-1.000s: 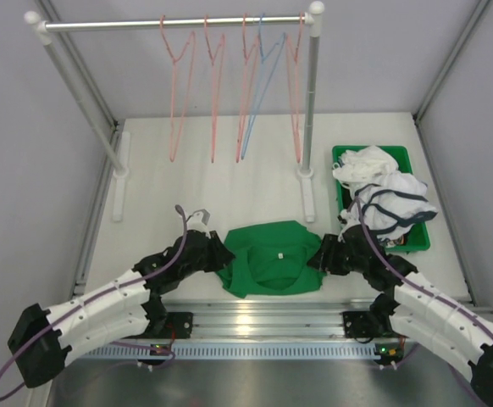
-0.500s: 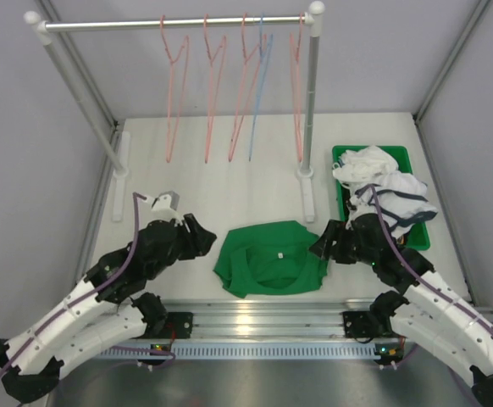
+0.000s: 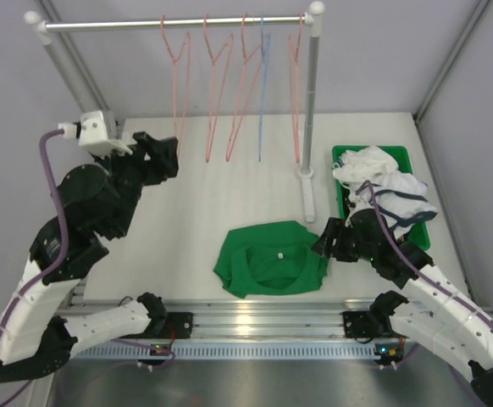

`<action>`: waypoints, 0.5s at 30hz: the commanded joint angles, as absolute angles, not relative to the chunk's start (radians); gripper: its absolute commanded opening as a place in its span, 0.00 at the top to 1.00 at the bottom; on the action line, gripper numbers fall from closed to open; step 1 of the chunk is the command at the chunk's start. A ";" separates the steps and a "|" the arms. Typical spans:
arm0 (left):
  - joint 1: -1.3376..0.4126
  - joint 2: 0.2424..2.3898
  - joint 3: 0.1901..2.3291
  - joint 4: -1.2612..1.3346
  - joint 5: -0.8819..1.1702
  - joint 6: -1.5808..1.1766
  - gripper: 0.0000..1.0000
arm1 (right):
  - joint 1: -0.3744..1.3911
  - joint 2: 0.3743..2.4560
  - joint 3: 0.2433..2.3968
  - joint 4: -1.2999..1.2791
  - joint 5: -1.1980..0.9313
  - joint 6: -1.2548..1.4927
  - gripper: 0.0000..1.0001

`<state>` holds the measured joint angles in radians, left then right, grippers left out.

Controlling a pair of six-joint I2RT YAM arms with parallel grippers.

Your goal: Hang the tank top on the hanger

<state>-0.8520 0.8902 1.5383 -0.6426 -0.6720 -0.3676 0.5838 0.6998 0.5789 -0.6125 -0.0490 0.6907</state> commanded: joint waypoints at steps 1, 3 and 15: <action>-0.851 1.043 1.661 -0.479 -0.906 -0.087 0.28 | 0.572 0.718 0.641 -0.632 -0.041 0.663 0.39; -0.836 1.150 1.733 -0.468 -0.917 -0.034 0.23 | 0.572 0.721 0.641 -0.632 -0.041 0.663 0.39; -0.377 1.526 2.250 -0.775 -0.341 -0.155 0.22 | 0.572 0.753 0.632 -0.572 -0.084 0.647 0.41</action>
